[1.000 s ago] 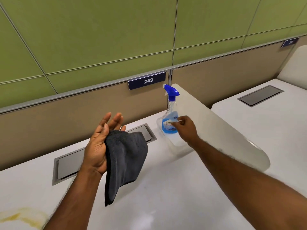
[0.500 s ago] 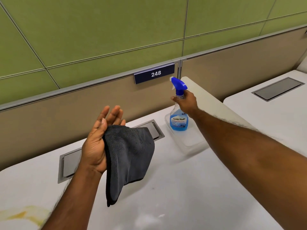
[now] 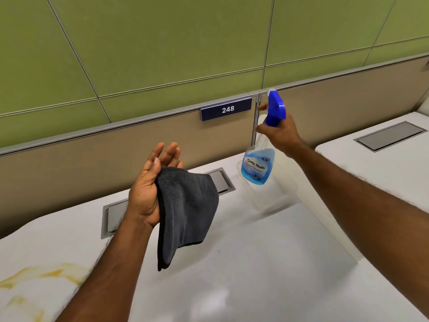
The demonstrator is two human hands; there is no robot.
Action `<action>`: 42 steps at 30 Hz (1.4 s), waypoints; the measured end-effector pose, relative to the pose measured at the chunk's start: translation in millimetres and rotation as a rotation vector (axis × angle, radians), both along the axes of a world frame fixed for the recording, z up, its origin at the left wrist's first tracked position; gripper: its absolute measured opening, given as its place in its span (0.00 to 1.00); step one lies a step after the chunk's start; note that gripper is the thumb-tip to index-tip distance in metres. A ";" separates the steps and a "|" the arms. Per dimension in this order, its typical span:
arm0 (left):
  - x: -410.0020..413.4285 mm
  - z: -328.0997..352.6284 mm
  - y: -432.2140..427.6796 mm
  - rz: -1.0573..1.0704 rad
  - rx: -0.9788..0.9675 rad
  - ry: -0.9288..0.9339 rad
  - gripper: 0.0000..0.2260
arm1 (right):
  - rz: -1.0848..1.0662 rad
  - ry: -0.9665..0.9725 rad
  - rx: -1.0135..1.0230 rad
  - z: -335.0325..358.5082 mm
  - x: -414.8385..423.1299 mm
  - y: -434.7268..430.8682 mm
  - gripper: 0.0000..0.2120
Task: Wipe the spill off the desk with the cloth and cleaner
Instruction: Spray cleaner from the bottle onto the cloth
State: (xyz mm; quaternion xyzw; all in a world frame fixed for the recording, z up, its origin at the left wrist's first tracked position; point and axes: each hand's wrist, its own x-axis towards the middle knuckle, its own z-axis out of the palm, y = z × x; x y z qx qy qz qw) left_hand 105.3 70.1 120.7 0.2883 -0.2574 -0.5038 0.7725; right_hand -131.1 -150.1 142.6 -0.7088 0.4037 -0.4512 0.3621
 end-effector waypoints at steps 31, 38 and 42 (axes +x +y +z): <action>-24.6 4.5 69.0 -0.044 -0.055 0.084 0.13 | 0.339 0.188 0.332 -91.4 1.2 299.6 0.07; -24.5 5.2 67.1 -0.041 -0.047 0.092 0.13 | 0.405 0.071 0.380 -83.7 -7.9 296.9 0.07; -23.3 7.4 65.4 -0.037 -0.047 0.089 0.13 | 0.403 0.066 0.377 -84.4 -12.9 292.6 0.09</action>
